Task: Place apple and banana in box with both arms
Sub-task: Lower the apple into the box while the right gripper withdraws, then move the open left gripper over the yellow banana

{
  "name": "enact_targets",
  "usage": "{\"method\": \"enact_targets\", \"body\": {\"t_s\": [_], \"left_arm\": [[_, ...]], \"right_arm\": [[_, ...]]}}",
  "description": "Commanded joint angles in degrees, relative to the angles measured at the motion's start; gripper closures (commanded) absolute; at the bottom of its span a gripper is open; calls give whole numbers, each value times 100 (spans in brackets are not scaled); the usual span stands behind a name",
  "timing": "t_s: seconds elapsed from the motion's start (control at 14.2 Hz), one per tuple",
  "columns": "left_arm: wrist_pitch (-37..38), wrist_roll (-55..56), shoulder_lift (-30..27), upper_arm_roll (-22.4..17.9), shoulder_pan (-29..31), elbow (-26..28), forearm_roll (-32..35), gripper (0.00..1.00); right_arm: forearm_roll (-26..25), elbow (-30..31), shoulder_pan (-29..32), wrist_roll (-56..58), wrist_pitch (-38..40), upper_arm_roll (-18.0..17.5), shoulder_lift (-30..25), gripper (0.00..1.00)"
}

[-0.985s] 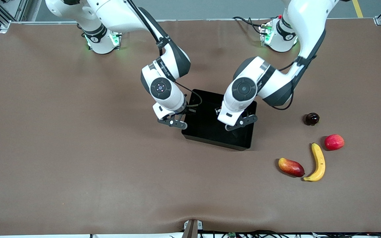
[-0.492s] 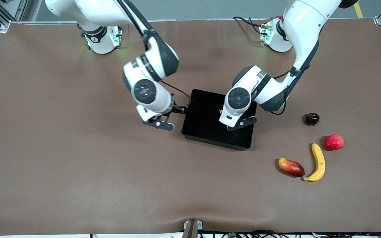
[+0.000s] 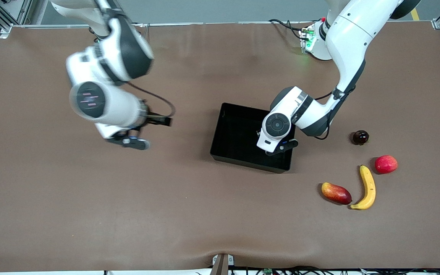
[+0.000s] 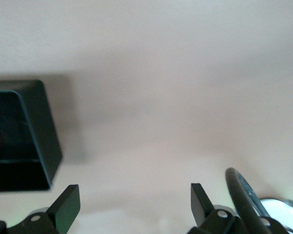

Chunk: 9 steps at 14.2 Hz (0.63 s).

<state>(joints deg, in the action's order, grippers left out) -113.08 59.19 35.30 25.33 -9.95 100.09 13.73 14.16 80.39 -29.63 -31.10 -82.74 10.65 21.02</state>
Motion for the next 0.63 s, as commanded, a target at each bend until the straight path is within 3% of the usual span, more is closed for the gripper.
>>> {"method": "enact_targets", "body": {"t_s": [0.0,0.14,0.28,0.56], "left_arm": [[373,84,-541,-2,133,-295,270,0],[830,-160,-708,-63,299,-751,314,0],[1034,-984,-744,-63,747,-1078,314,0],[833,-2742,-639,-54,1907,-1035,1103,0]], "right_arm": [[-132,-769,719,560,1160,-2,-2,0],[-368,-806,958,614,1348,33,-202,0],[-1289,-771,924,1173,1287,-37,-677,0],[-1293,79,1520,2140,997,7,-1406,0]]}}
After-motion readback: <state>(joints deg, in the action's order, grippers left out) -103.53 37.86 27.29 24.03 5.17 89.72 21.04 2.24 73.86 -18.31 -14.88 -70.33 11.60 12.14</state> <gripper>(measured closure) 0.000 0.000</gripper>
